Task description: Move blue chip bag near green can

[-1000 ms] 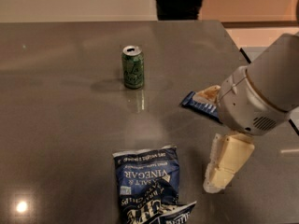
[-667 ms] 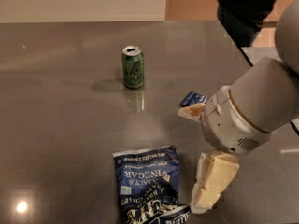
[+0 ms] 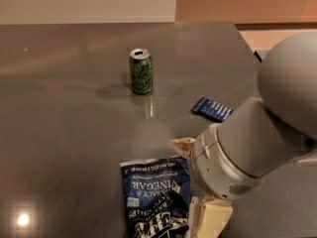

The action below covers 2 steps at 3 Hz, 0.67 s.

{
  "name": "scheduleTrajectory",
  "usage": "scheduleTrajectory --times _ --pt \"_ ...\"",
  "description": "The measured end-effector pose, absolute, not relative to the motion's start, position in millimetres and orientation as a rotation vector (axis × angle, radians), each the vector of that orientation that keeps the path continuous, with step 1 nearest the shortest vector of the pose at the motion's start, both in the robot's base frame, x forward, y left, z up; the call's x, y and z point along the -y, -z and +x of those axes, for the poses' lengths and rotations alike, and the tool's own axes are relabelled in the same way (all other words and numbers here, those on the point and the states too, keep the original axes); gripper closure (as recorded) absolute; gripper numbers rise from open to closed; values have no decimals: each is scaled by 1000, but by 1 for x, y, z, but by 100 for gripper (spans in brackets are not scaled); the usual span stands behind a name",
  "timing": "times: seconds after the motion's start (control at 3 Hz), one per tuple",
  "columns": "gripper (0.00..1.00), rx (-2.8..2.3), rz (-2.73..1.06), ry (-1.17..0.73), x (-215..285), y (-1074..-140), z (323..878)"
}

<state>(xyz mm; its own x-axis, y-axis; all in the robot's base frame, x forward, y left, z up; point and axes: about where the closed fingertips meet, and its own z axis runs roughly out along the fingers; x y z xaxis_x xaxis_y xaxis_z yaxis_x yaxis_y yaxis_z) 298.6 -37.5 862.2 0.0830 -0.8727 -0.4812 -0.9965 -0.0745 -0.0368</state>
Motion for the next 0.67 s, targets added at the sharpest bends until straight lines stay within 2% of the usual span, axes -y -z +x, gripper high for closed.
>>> scheduleTrajectory --times 0.33,0.67 --pt "0 -1822 -2046 -464 30 -856 286" --pt "18 -1809 -2061 -439 27 -850 282"
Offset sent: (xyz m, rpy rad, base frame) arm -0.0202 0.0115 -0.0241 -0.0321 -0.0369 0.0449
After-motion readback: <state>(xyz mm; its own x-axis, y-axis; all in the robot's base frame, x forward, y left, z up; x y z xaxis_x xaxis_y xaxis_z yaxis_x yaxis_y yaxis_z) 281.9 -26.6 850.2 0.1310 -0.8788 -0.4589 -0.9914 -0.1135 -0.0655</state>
